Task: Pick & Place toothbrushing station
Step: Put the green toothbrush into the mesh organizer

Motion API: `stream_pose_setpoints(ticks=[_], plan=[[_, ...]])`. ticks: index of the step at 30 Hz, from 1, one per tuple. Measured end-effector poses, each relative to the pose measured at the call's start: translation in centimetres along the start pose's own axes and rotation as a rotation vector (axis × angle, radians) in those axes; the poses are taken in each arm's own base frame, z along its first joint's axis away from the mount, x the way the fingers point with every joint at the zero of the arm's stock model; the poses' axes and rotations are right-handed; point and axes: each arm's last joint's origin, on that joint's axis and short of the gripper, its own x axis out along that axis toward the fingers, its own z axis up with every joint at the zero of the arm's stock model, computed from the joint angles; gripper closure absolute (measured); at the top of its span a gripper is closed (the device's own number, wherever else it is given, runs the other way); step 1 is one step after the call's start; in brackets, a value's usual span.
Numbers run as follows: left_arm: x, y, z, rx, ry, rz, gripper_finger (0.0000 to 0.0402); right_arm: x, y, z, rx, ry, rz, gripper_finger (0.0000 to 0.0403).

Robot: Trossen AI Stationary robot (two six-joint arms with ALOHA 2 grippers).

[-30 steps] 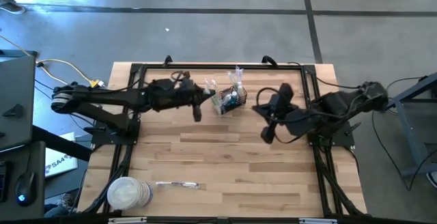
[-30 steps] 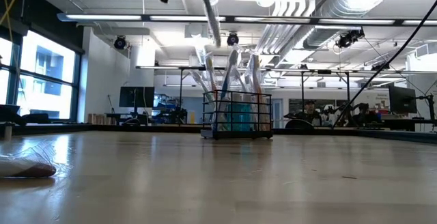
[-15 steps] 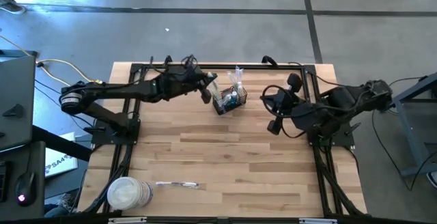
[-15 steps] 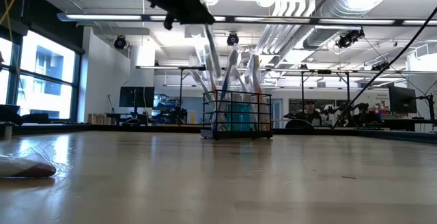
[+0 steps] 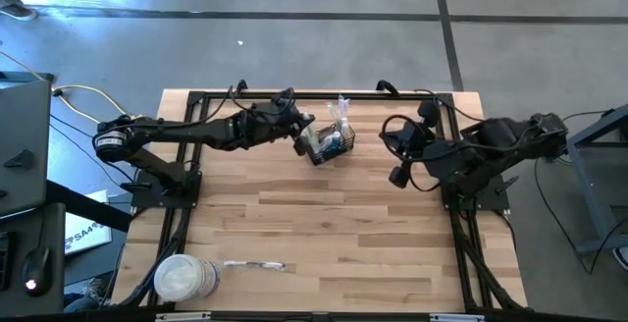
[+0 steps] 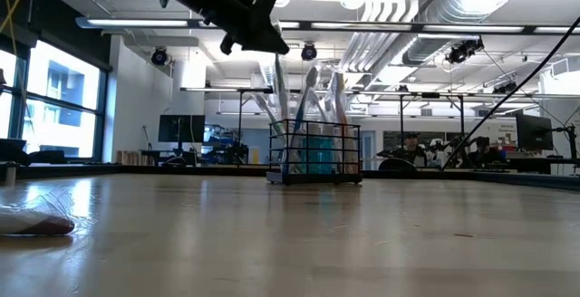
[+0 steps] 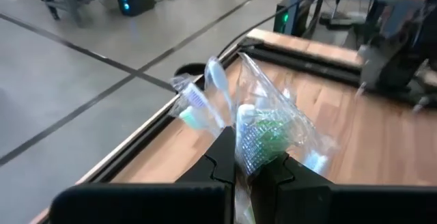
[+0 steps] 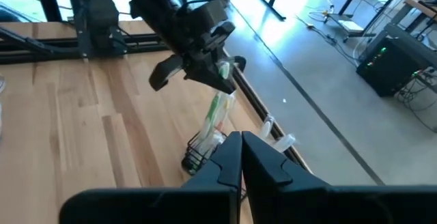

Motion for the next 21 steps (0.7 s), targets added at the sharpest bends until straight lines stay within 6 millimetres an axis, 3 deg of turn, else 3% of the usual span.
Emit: stream_pose_setpoints(ticks=[21], plan=[[3.0,-0.7,-3.7,0.036,0.143,-0.034,0.0392,0.0,0.1,0.0,0.006,0.003,0.003,0.0400]])
